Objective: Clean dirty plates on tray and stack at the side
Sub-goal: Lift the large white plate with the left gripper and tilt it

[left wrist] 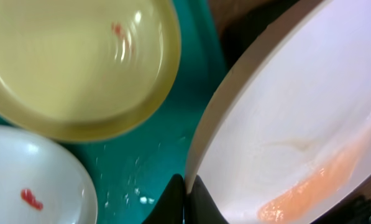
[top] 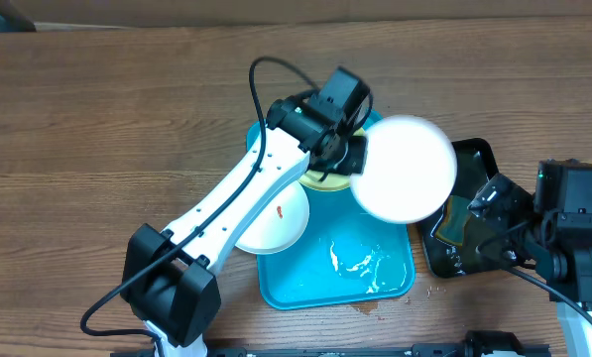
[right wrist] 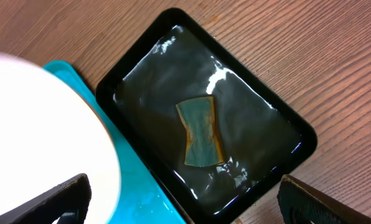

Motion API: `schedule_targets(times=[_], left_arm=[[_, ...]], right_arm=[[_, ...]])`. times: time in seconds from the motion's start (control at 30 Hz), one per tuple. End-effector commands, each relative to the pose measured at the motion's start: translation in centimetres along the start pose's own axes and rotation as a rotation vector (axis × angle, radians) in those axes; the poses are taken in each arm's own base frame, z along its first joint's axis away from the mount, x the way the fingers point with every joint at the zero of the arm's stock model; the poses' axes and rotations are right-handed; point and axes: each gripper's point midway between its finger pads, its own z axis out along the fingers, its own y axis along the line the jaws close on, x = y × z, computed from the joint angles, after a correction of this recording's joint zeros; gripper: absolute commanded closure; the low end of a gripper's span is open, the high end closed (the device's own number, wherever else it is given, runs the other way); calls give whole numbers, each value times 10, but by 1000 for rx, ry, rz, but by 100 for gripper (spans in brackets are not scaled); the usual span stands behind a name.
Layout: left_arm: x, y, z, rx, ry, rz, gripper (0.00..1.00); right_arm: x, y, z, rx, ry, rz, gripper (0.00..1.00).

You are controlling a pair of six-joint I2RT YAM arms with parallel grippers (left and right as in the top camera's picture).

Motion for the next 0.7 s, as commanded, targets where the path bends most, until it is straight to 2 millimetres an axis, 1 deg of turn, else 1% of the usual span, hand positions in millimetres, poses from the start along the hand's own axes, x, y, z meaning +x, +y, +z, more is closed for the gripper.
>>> schedule_targets(times=[0.0,0.07,0.17,0.27,0.37,0.47,0.57,0.67], left_arm=[[-38,-20,-15,-55,-204,48,96],[-51,-27,-16,-102,-296,67,96],[-65,-43,-18,-186,-435,109,96],[-73,-71,-19,-280,-573,246,96],[-75,-88,-23,-423,-684,362,96],[-68,-104,-24,-520,-736,453,96],[-62,-113,-24,-567,-766,482,96],[-61,-115,-26,-594,-777,497,96]], right_arm=[[-5,1,-6,-8,-19,11,2],[-3,0,-6,-4,-12,11,2],[0,0,-6,-7,2,10,2],[1,-1,-6,-4,7,10,2],[2,-1,-6,-2,10,10,3],[3,-3,-6,3,17,9,3],[5,-4,-6,7,23,9,3],[5,-4,-6,7,23,9,3]])
